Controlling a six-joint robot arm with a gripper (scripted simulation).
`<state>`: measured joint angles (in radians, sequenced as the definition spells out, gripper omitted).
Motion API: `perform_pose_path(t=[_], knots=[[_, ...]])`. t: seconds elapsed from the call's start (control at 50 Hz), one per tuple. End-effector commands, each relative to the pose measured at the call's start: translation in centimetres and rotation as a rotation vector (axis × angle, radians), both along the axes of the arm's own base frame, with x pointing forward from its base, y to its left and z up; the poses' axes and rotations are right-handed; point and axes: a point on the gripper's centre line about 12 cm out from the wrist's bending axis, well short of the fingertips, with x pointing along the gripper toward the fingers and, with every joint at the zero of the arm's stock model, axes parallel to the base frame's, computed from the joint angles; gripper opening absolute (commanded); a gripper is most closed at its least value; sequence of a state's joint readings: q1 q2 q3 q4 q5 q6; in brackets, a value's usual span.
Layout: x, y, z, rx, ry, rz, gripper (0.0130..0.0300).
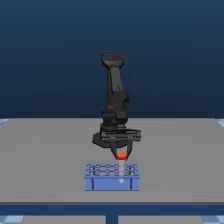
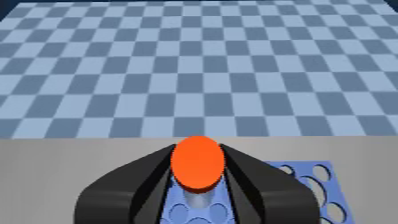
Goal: Pick up the centrifuge tube on the rack
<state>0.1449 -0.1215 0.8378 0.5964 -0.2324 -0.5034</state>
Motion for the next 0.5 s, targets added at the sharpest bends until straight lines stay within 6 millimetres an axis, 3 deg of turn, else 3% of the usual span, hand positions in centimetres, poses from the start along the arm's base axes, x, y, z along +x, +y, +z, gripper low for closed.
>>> perform_pose_path(t=[0.02,0.5], knots=[[0.0,0.0,0.4,-0.005,0.006,0.007,0.013],[0.0,0.0,2.3,-0.005,0.006,0.007,0.013]])
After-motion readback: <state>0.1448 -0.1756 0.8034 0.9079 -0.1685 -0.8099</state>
